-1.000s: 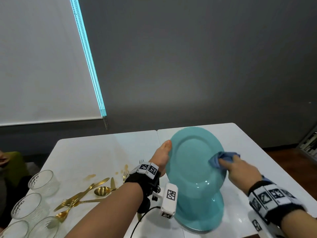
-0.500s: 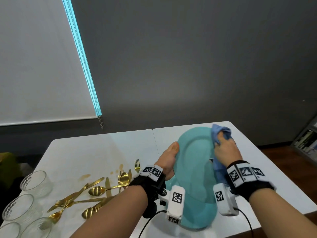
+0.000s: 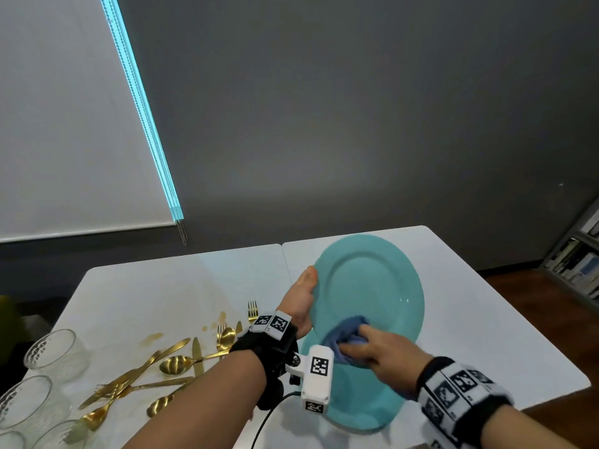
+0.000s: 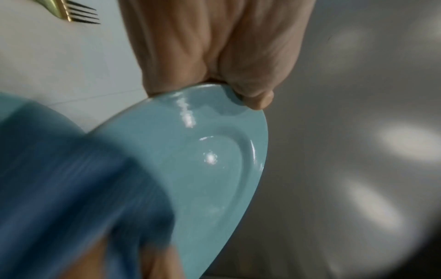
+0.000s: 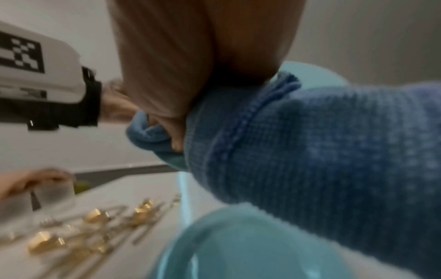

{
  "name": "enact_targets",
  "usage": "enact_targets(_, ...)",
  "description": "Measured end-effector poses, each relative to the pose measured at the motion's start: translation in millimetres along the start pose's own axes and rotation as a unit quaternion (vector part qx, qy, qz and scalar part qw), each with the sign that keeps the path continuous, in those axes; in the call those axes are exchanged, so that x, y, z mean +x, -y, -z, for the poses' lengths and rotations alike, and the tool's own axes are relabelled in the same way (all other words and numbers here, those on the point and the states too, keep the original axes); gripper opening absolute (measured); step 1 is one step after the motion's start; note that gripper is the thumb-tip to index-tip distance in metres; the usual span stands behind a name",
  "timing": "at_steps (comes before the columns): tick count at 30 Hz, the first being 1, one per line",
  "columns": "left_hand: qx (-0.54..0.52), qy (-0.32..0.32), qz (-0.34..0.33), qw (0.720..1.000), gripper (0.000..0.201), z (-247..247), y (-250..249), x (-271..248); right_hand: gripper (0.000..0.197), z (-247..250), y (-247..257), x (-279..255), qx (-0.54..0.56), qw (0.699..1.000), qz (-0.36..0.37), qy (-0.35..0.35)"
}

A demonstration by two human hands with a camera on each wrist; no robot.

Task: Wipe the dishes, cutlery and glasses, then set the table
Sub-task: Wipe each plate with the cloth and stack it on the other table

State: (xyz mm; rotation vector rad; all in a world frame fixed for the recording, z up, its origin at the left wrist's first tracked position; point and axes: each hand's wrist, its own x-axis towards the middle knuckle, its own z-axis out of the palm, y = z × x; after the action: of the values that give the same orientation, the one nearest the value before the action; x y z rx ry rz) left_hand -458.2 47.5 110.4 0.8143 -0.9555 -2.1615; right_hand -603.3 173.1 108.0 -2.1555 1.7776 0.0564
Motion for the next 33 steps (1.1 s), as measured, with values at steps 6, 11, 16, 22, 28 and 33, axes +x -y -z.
enact_targets(6,0.030,0.003,-0.019,0.999,0.035,12,0,-5,0.052,29,-67,-25,-0.108,0.977,-0.181,0.008)
enact_targets(11,0.092,0.020,-0.016,0.995,0.036,-10,15,-2,0.051,36,-40,13,0.013,0.955,-0.256,-0.149)
enact_targets(16,0.082,-0.022,0.013,0.996,0.046,-12,19,9,0.050,-4,11,24,0.079,0.970,-0.134,-0.186)
enact_targets(22,0.074,-0.054,-0.003,0.996,0.041,21,27,4,0.039,-41,-14,-20,-0.054,0.998,-0.007,0.019)
enact_targets(28,0.084,-0.047,0.026,0.995,0.039,26,31,-5,0.050,-15,-68,-29,-0.064,0.973,-0.220,-0.021)
enact_targets(33,0.120,-0.060,0.051,0.990,0.040,13,56,-7,0.052,6,-48,19,0.064,0.954,-0.268,-0.119)
